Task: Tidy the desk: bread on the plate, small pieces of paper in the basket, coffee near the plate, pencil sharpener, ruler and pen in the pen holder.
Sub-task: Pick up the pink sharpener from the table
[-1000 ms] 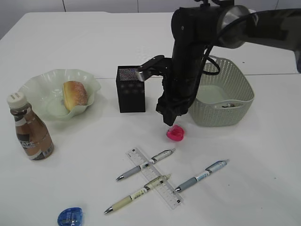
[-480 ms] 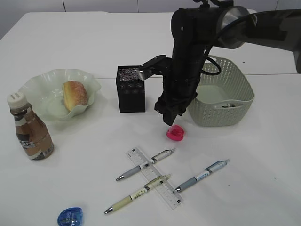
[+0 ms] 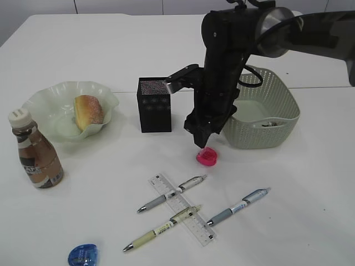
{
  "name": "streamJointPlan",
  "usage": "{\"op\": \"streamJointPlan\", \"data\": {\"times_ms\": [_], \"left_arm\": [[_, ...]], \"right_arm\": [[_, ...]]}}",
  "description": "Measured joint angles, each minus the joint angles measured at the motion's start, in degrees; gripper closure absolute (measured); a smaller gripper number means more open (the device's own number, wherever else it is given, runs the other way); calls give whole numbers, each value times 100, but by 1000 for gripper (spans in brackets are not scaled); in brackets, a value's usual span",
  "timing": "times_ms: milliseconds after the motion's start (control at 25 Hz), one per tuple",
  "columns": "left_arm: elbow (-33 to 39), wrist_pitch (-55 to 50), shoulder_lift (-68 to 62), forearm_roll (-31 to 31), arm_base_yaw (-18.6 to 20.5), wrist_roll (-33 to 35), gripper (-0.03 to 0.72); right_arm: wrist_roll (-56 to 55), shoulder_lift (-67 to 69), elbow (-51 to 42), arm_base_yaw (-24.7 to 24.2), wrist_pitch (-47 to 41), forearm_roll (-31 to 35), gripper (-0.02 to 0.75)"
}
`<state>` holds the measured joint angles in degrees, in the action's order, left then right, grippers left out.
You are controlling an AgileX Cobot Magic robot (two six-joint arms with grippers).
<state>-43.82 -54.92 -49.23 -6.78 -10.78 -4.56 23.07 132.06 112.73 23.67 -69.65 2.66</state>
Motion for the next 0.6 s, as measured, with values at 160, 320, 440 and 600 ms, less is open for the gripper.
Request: {"op": "streamJointPlan", "data": {"times_ms": [160, 320, 440, 600], "left_arm": [[0, -18, 0, 88, 0, 0, 200], [0, -32, 0, 110, 0, 0, 201], [0, -41, 0, 110, 0, 0, 200], [0, -41, 0, 110, 0, 0, 200]], "right_arm": [[-34, 0, 0, 0, 0, -69, 279], [-147, 0, 0, 0, 0, -78, 279], [-321, 0, 0, 0, 0, -78, 279], [-563, 0, 26, 0, -4, -128, 279]]}}
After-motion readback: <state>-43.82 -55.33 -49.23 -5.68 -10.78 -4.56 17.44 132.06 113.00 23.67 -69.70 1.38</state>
